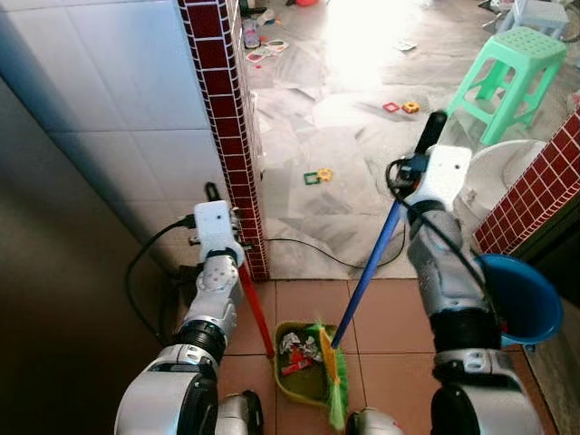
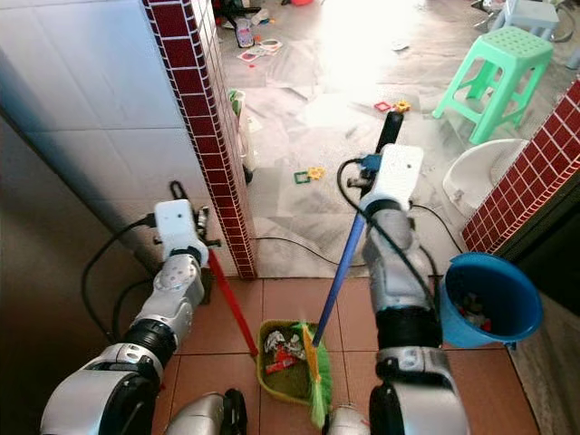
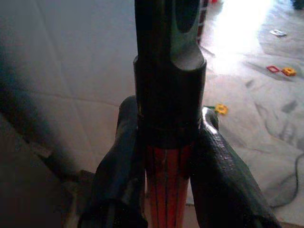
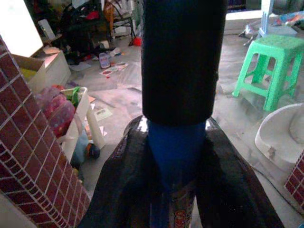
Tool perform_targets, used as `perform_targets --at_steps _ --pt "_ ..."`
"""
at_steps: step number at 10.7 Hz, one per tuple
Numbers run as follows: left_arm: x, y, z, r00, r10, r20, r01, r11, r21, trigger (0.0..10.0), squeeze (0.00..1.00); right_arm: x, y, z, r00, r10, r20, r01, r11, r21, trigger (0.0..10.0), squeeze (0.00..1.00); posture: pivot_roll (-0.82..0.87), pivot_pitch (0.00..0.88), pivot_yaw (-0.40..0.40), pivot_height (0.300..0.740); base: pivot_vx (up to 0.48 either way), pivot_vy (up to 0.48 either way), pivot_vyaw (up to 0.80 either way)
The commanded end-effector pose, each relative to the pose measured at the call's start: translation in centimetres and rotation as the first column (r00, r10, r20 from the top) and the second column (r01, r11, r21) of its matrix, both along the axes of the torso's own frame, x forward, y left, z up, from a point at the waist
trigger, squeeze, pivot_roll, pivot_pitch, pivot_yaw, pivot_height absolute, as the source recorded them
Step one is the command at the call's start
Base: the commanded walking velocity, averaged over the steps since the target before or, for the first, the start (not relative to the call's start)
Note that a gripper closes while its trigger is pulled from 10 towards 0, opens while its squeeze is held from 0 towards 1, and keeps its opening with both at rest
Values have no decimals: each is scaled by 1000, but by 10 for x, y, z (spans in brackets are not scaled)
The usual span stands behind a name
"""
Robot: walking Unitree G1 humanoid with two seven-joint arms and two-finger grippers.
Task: Sweep floor
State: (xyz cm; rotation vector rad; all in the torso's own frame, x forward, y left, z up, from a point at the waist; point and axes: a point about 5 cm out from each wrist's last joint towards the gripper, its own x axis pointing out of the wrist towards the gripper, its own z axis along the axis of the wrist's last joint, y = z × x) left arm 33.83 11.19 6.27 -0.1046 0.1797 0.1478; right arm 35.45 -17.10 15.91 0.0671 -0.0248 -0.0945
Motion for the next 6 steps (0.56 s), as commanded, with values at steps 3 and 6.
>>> perform_targets --at_steps 3,6 --pt "-5 27 -12 996 74 -54 -71 996 54 10000 0 7 -2 13 998 12 56 -19 991 136 10000 0 -128 56 63 740 0 0 0" --pt "6 36 13 996 52 73 -60 993 102 10000 0 11 0 28 989 39 141 -68 976 209 10000 0 -124 28 72 740 0 0 0"
